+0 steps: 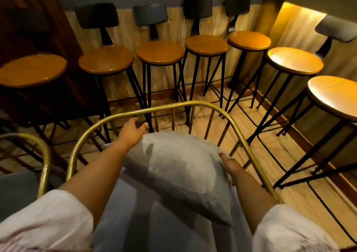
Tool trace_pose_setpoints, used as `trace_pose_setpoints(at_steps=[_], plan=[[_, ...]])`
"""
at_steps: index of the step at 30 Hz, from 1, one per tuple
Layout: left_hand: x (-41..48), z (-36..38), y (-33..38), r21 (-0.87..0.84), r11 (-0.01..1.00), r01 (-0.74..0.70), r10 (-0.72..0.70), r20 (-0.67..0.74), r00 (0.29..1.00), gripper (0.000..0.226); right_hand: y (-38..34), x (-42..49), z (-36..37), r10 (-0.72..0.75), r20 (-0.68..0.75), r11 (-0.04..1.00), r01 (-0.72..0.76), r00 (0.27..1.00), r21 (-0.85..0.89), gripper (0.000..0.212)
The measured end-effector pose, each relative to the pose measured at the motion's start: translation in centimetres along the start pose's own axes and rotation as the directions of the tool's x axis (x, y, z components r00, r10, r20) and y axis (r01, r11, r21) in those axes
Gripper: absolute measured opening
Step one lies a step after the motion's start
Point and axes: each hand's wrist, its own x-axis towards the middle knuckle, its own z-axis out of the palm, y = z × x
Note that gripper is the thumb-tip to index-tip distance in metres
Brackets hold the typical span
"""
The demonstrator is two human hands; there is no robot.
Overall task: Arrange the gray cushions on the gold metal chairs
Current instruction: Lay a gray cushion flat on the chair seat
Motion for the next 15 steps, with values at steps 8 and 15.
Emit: trace_pose_setpoints(at_steps=[8,15], plan=[[11.1,3.8,-0.2,0.145,0.969,0.201,-0.232,0.25,0.94,0.063,-0.5,8.6,1.7,0.152,0.043,0.973,-0.157,0.987,0.171,0.034],[15.4,6.2,-3.1,0.108,0.933,0.345,-0.356,0.433,0.828,0.06,0.5,10.9,3.0,0.196,0.053,0.967,-0.201,0.979,0.153,0.059]])
